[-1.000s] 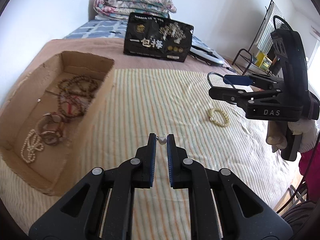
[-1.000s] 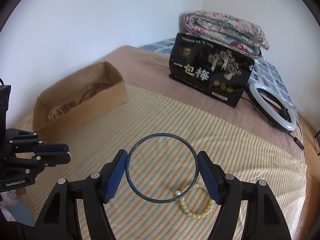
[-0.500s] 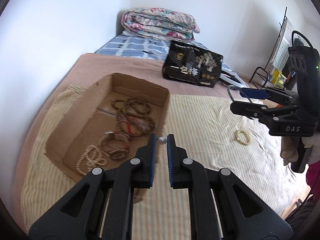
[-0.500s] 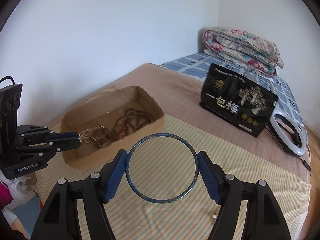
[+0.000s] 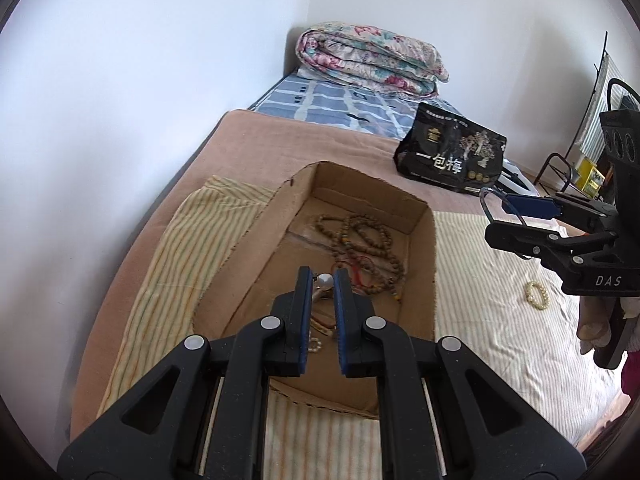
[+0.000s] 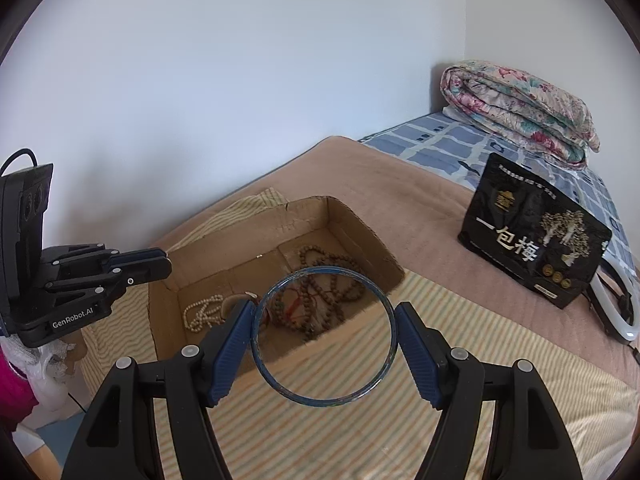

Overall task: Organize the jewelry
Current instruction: 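Carry the earring and blue bangle into the box and open both grippers, then withdraw both grippers from the box toward the pale bead bracelet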

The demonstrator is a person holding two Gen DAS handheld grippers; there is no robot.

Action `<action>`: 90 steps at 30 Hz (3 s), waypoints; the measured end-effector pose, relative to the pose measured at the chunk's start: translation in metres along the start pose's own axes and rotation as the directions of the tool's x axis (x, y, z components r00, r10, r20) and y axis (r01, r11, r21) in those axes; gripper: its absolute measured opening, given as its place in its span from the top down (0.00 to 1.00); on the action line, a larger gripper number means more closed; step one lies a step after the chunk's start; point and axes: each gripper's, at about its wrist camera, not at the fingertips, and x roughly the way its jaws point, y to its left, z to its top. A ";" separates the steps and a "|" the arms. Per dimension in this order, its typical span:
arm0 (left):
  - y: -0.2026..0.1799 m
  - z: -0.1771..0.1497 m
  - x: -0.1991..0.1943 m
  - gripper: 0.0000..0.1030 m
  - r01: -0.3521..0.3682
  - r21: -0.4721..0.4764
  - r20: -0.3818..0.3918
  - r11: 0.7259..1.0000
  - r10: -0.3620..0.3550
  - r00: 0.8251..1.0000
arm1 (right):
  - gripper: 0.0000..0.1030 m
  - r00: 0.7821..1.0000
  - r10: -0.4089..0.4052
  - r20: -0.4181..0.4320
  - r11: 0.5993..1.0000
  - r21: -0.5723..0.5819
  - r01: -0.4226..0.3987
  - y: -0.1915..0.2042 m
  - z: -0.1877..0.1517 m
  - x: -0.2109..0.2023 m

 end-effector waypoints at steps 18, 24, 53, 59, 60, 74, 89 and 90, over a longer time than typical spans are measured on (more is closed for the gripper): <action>0.021 -0.006 0.020 0.91 -0.020 -0.020 -0.040 1.000 0.019 0.999 | 0.29 1.000 0.026 -0.016 0.997 0.076 -0.025 0.002 0.011 0.055; 0.018 -0.007 0.026 0.88 -0.016 -0.027 -0.056 1.000 0.014 0.998 | 0.25 0.999 0.030 -0.014 0.997 0.066 -0.029 0.006 0.012 0.058; -0.007 -0.005 0.001 0.51 0.014 -0.024 -0.014 1.000 -0.014 1.000 | 0.17 0.999 0.007 0.045 0.994 0.111 -0.012 -0.012 0.011 0.019; -0.026 -0.003 -0.006 0.51 0.039 -0.001 -0.003 0.999 -0.039 0.999 | 0.17 0.998 -0.018 0.067 0.993 0.121 0.010 -0.023 0.008 -0.007; -0.031 -0.003 -0.007 0.51 0.046 0.003 -0.001 0.999 -0.046 0.999 | 0.17 0.997 -0.026 0.070 0.992 0.123 0.017 -0.026 0.006 -0.012; -0.101 -0.010 -0.011 0.51 0.155 0.070 -0.012 0.985 -0.154 0.988 | 0.17 0.989 -0.121 0.084 0.984 0.144 0.108 -0.068 -0.021 -0.086; -0.174 -0.026 0.006 0.51 0.259 0.151 -0.077 0.954 -0.250 0.965 | 0.17 0.969 -0.247 0.016 0.948 0.211 0.238 -0.134 -0.080 -0.145; -0.180 -0.027 0.008 0.51 0.264 0.157 -0.080 0.952 -0.254 0.964 | 0.17 0.968 -0.252 0.006 0.946 0.213 0.245 -0.138 -0.085 -0.146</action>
